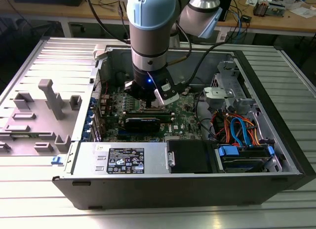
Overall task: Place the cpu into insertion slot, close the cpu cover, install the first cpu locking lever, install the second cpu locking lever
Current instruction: 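Install the second cpu locking lever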
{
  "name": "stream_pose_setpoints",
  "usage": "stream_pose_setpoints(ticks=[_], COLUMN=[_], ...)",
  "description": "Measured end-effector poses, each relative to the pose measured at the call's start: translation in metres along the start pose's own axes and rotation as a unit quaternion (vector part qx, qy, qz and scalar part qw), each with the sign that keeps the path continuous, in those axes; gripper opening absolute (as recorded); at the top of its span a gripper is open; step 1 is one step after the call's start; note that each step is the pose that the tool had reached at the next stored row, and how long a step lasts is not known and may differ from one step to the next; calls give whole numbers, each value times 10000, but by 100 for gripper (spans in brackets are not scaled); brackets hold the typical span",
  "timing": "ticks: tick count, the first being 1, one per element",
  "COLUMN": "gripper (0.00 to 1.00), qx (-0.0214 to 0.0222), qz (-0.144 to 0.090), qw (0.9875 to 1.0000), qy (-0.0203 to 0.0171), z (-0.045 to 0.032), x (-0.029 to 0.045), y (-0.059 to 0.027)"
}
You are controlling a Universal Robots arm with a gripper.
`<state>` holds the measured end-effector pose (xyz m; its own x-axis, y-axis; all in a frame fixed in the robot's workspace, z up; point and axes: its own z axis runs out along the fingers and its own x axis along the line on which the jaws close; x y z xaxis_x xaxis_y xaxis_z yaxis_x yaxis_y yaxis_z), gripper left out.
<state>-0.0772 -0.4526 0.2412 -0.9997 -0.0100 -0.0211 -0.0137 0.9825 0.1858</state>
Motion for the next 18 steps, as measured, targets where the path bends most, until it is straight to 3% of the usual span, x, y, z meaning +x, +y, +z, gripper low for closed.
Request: stream_pose_setpoints(ticks=[3, 5, 8, 10, 12, 14, 18], gripper=[11, 11, 11, 11, 11, 11, 11], qx=[0, -1, -4, -43, -114, -167, -168], qz=[4, 16, 23, 24, 28, 42, 56], qw=[10000, 10000, 9999, 9999, 9998, 9996, 9994], qy=[22, 89, 125, 129, 147, 216, 284], z=[24, 71, 106, 123, 125, 137, 195], x=[0, 1, 4, 8, 9, 9, 11], y=[-4, -12, -20, -23, -23, -25, -36])
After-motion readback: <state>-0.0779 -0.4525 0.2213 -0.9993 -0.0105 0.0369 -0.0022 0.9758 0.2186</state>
